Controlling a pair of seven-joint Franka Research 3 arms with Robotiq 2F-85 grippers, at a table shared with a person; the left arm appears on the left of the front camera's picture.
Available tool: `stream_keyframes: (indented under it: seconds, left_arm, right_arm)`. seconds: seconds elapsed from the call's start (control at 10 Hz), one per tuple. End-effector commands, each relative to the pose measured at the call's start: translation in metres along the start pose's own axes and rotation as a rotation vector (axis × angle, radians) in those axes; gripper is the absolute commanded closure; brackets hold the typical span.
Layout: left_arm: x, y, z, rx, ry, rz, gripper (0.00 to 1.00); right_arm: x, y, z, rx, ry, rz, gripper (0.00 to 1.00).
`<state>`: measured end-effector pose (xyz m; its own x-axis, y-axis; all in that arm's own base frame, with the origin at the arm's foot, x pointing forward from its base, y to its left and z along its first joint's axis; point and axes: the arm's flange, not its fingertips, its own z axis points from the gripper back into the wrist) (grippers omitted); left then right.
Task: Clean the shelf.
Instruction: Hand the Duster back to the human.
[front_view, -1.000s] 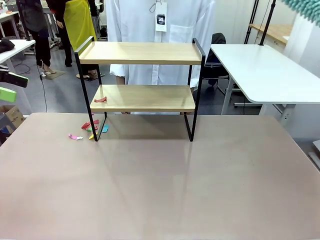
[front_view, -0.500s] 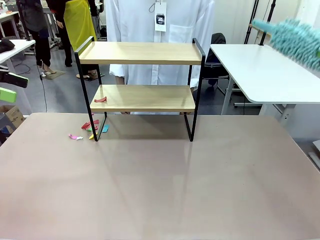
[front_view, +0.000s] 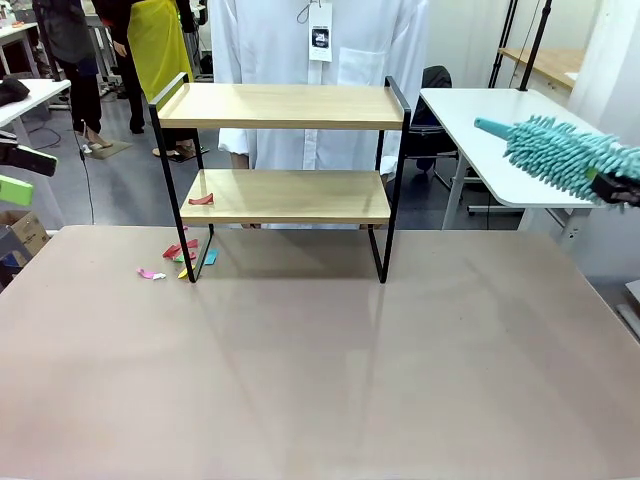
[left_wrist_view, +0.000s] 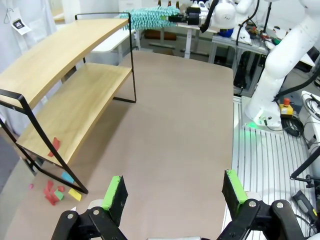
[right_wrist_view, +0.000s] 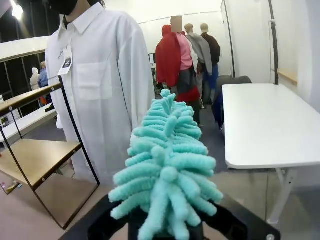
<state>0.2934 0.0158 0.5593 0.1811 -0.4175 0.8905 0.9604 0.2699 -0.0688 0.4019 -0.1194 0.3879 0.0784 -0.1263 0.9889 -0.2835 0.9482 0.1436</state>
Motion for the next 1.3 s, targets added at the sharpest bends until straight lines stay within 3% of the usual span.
stream_keyframes:
  seconds: [0.0, 0.1, 1.2]
  left_arm:
    - [0.002, 0.001, 0.0, -0.006, -0.028, -0.021, 0.0]
    - [0.002, 0.001, 0.0, -0.006, -0.028, -0.021, 0.0]
    - [0.002, 0.001, 0.0, -0.006, -0.028, -0.021, 0.0]
  right_arm:
    - [-0.03, 0.036, 0.047, 0.031, -0.119, 0.028, 0.83]
    - [0.0, 0.0, 0.0, 0.0, 0.0, 0.0, 0.83]
    - [0.0, 0.0, 0.0, 0.0, 0.0, 0.0, 0.83]
